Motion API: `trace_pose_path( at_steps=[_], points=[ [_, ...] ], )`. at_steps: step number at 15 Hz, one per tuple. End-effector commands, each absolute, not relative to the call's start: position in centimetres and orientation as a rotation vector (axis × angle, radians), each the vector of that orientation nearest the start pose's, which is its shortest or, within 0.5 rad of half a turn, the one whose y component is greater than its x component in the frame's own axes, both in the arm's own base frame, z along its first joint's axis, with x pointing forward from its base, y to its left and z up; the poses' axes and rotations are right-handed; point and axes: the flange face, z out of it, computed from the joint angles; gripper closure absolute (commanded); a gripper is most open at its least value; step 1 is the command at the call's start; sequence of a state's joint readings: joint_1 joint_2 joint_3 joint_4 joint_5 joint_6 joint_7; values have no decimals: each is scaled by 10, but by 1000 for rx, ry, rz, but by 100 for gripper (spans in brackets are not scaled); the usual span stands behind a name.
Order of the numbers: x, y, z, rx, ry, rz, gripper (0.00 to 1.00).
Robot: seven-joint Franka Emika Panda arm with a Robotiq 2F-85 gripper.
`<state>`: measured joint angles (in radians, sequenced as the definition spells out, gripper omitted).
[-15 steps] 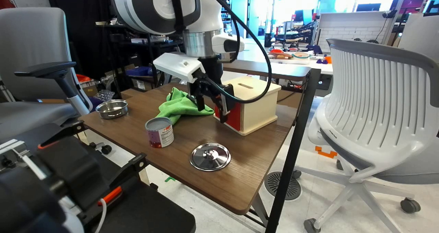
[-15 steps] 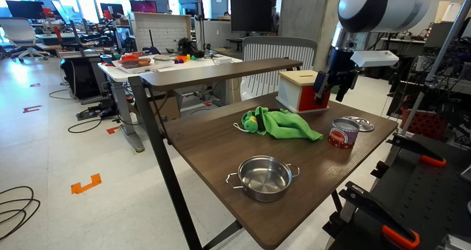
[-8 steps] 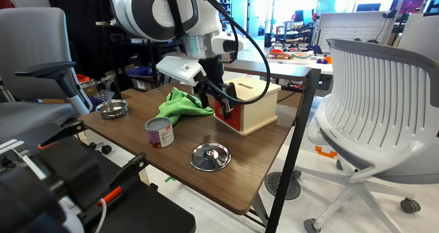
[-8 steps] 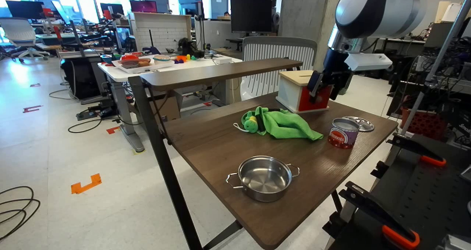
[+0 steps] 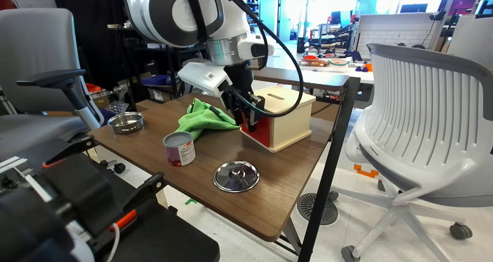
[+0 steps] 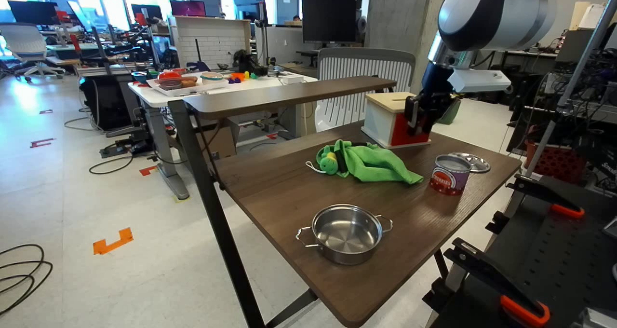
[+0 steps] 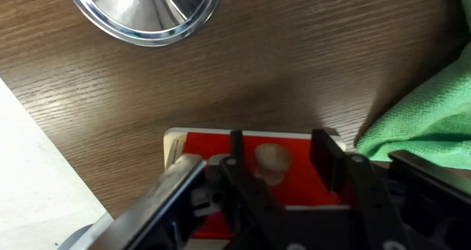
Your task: Open the drawer
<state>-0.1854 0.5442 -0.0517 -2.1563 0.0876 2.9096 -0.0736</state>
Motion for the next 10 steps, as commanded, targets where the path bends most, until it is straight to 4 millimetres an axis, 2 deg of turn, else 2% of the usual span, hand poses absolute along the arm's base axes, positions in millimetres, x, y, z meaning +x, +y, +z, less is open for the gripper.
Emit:
trace_pose_path(
  at_steps=[1,3,10],
  points=[
    [571,-151,157,-3130,415,-375,80],
    [571,-154,157,-3131,424,-377,95],
    [560,-150,163,-3154,393,-275,93]
  ],
)
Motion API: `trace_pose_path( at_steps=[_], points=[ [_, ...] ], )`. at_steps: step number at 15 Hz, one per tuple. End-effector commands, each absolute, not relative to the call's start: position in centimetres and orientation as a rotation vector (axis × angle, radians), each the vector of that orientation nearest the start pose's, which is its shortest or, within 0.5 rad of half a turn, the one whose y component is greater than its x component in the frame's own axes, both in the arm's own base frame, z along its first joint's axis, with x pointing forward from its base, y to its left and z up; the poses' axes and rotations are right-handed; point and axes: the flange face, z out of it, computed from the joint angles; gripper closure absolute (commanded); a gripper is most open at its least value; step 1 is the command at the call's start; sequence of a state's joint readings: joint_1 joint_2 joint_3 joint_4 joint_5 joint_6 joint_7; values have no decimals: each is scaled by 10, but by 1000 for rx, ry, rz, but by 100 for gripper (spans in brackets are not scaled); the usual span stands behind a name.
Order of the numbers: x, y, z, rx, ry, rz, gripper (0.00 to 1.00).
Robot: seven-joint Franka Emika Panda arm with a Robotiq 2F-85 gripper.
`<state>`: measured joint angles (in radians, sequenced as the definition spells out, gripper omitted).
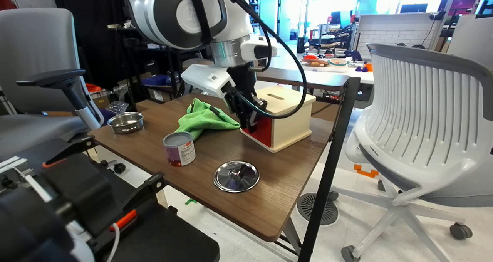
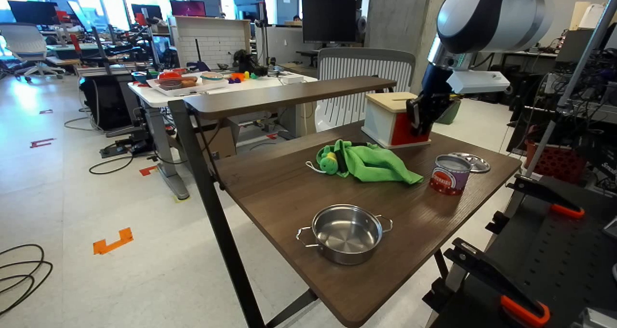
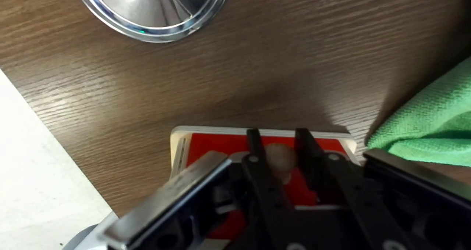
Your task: Open the drawer
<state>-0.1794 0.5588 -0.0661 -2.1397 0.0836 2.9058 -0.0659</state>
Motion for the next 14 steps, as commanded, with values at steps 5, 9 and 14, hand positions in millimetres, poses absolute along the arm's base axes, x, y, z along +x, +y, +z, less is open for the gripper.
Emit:
trace_pose_path(
  at_steps=[5,9,14],
  points=[
    [544,-143,165,-3156,334,-192,93],
    [530,-137,164,-3149,304,-66,93],
    [515,-135,163,-3130,288,138,93]
  ],
)
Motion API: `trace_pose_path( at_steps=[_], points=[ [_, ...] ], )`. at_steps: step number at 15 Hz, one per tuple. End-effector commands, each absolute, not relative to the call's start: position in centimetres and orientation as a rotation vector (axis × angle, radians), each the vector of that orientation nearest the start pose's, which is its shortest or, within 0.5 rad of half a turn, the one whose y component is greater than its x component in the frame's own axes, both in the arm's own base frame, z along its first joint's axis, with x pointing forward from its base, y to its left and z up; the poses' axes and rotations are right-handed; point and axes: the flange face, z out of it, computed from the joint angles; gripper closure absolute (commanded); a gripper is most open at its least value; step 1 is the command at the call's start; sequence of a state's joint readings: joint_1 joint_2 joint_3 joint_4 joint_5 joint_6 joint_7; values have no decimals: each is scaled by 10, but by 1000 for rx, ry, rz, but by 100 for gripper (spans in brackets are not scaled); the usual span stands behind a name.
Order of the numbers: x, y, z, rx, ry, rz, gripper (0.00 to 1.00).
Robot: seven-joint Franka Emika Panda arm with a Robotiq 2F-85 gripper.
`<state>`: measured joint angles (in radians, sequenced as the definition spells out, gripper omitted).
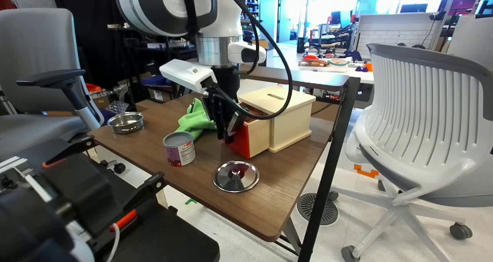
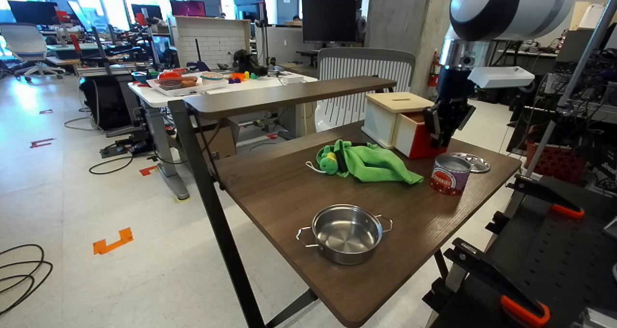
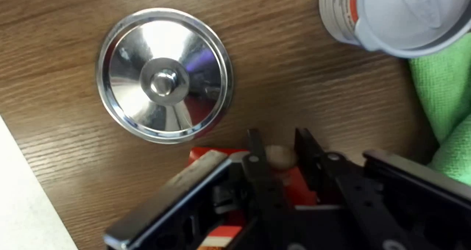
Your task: Open the drawer
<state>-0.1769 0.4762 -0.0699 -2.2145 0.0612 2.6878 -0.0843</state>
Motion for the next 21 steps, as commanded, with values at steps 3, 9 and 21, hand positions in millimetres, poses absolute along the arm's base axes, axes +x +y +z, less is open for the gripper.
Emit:
trace_pose_path(
  at_steps=[3,9,21],
  points=[
    [512,-135,165,-3125,279,203,93],
    [509,-136,159,-3150,266,324,34],
    [509,-135,183,-3165,204,340,0]
  ],
)
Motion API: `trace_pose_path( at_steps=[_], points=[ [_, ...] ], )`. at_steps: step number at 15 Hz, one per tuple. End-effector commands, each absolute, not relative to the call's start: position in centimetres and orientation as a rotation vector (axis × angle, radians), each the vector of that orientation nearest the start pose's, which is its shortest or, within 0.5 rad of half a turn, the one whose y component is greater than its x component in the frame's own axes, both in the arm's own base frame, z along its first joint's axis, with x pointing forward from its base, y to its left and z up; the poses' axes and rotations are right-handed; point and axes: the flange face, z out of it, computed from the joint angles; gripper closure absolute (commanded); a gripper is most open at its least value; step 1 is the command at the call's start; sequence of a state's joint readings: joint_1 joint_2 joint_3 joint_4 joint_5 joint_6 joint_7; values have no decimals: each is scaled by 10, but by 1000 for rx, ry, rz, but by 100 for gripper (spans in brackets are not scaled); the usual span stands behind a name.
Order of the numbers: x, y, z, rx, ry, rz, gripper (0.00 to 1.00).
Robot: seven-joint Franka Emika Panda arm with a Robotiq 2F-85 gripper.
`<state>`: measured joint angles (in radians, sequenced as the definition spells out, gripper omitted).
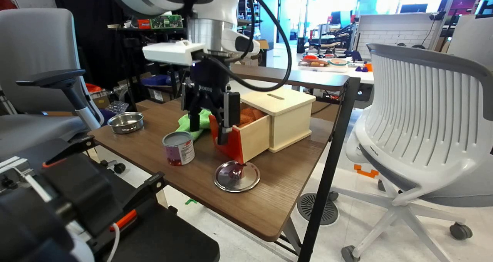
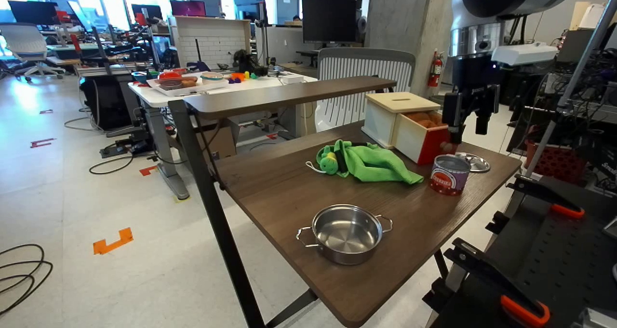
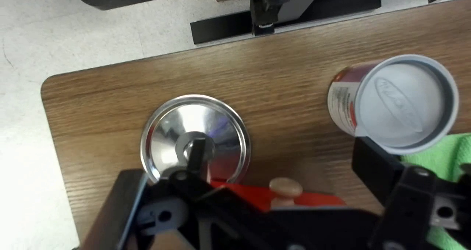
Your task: Open the drawer
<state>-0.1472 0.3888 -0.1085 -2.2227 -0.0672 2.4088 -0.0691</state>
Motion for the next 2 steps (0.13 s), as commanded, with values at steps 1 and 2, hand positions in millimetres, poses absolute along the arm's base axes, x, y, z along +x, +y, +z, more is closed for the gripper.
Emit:
trace_pose_path(
  at_steps=[1,2],
  points=[
    [511,-136,191,-3168,205,318,0],
    [511,-136,191,-3168,205,316,0]
  ],
)
